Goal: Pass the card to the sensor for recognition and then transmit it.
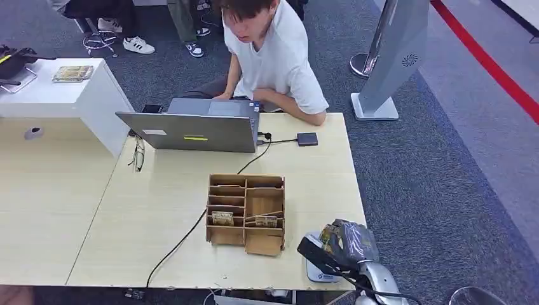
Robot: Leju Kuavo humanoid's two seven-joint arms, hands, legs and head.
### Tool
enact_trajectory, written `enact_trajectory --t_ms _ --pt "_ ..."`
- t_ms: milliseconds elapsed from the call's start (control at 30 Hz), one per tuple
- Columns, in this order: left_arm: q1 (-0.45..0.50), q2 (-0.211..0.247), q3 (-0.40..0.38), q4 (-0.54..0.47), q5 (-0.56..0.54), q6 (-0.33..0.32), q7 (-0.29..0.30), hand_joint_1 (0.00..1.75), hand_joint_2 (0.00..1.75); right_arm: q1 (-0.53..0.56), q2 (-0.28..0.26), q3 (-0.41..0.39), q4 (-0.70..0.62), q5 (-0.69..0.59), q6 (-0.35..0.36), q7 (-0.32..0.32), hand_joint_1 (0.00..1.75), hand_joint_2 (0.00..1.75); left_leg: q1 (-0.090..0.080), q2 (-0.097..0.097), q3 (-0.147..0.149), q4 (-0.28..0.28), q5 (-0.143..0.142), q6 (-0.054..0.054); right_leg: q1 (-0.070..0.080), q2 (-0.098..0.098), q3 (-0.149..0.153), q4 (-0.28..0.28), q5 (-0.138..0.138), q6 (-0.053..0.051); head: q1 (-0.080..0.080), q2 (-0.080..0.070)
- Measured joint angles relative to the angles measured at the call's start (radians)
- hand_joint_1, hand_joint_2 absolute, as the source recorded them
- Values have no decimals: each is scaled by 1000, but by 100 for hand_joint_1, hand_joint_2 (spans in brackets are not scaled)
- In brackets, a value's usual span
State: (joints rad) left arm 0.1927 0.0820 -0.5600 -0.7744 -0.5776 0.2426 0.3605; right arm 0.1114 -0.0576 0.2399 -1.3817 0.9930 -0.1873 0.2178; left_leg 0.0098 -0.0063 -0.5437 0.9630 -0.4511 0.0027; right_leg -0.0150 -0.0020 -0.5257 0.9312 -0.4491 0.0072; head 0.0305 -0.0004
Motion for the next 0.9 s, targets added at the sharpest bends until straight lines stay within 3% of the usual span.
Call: enact_trajectory --t_ms 900 --pt "18 -20 70 -8 -54 -25 -15 0 0 -2 5 -14 6 -22 -8 -27 175 175 0 0 0 0 0 0 0 0 0 0 0 0 0 0"
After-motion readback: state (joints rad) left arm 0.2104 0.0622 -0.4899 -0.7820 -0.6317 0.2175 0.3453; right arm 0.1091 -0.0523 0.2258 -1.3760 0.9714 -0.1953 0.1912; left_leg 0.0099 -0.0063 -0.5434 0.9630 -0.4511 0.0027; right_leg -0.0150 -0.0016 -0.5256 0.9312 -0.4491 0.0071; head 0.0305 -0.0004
